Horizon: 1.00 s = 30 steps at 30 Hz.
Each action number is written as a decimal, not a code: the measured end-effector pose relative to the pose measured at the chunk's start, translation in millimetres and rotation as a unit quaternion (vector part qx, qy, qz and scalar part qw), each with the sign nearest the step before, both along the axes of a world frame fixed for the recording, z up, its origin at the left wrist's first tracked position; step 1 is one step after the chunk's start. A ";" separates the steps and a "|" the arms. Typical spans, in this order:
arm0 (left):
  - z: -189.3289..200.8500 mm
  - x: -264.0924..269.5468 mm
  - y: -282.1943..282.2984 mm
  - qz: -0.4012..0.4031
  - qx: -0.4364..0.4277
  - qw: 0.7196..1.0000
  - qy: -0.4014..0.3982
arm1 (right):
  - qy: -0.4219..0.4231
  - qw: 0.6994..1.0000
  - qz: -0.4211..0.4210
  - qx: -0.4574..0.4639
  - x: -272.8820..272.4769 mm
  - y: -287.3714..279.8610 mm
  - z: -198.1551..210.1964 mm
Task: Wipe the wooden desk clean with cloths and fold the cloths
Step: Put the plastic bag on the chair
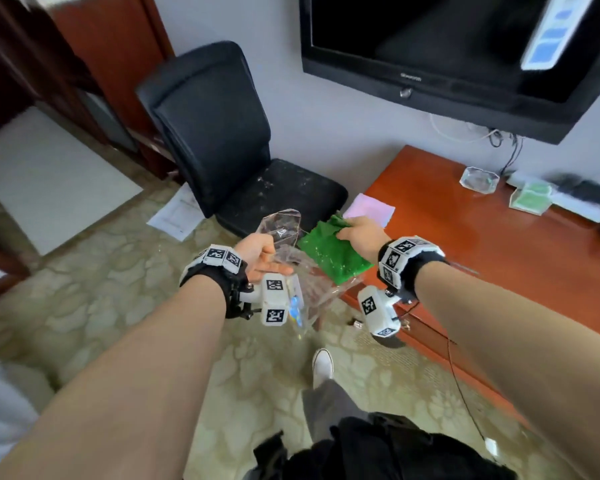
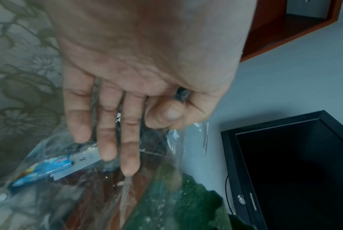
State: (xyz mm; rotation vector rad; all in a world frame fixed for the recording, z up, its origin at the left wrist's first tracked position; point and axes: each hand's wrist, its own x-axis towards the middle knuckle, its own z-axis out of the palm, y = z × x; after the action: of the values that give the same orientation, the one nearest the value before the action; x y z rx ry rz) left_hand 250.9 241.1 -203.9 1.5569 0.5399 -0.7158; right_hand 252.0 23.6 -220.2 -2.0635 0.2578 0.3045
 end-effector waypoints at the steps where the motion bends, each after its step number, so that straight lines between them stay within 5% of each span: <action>1: -3.6 14.6 4.5 0.009 -0.006 1.000 0.003 | -0.009 0.999 0.027 -0.031 16.1 6.3 -5.7; 4: -8.6 60.7 16.5 0.016 -0.004 1.000 0.008 | -0.006 0.991 0.098 -0.086 65.7 26.9 -21.0; 12: -18.9 188.9 49.1 0.026 0.032 0.999 0.029 | 0.041 0.996 0.068 -0.050 197.4 57.7 -30.2; 22: -72.9 345.3 87.5 -0.025 0.026 0.994 0.106 | 0.081 0.996 0.001 -0.041 331.8 90.4 -54.2; 30: -108.2 485.2 103.9 -0.108 0.008 0.985 0.136 | 0.116 0.984 -0.131 -0.035 438.5 96.7 -64.9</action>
State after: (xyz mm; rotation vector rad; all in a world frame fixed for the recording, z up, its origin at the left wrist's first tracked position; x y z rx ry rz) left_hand 736.1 345.1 -312.1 1.5577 0.5826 -1.1036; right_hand 690.5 120.3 -285.1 -2.0326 0.6845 0.3774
